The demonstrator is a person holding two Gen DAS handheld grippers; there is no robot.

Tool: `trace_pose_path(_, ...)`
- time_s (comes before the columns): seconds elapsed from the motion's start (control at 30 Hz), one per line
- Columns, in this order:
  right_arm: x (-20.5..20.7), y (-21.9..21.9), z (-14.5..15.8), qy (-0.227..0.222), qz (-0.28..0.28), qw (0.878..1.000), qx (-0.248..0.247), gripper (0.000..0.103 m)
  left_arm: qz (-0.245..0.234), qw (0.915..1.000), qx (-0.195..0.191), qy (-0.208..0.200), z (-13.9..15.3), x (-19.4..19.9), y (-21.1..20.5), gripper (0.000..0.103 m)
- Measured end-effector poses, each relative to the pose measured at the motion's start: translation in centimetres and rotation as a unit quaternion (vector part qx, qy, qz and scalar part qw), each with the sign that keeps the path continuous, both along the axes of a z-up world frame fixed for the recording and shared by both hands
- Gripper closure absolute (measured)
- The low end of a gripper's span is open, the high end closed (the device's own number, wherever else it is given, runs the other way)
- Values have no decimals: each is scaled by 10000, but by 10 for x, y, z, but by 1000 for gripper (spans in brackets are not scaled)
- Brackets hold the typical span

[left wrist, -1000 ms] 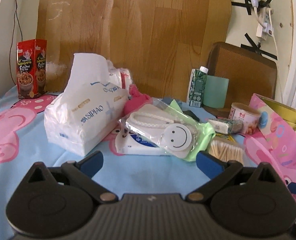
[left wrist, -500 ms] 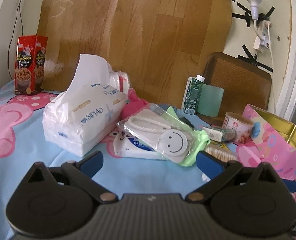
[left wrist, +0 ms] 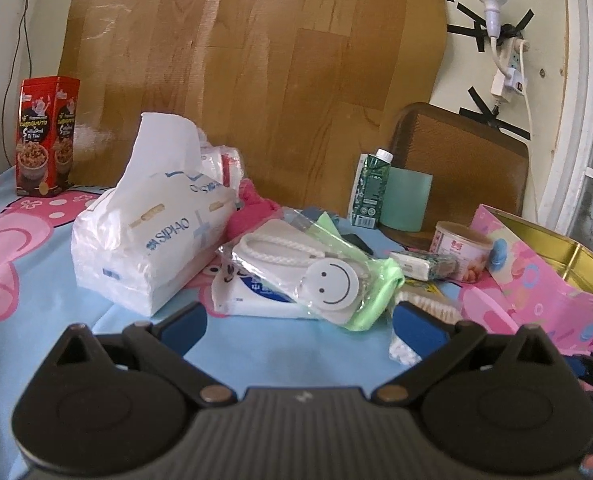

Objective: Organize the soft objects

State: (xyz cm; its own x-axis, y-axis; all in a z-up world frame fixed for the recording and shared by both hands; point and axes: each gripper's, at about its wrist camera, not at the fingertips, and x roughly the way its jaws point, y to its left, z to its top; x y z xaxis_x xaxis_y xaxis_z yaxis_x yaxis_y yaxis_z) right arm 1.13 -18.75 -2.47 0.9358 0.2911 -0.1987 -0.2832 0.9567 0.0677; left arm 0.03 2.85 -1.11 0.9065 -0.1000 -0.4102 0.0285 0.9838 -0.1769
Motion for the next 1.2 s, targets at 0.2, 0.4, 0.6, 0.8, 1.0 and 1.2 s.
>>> trace_pose_path(0.2, 0, 0, 0, 7, 6, 10000, -3, 24, -75, 10000, -57, 25, 0, 0, 0, 0)
trace_pose_path(0.4, 0, 0, -1, 25, 13, 10000, -4, 24, -127, 9999, -45, 0, 0, -1, -1, 0)
trace_pose_path(0.6, 1, -1, -1, 52, 25, 10000, 25, 24, -108, 9999, -69, 55, 1, 1, 0, 0)
trace_pose_path(0.8, 2, -2, 0, 65, 37, 10000, 19, 24, -151, 9998, -85, 54, 0, 1, 0, 0)
trace_pose_path(1.0, 2, -1, -1, 67, 16, 10000, 12, 24, -225, 9997, -120, 29, 0, 0, 1, 0)
trace_pose_path(1.2, 3, -1, -1, 85, 4, 10000, -9, 24, -250, 9995, -187, 22, 0, -1, 2, 0)
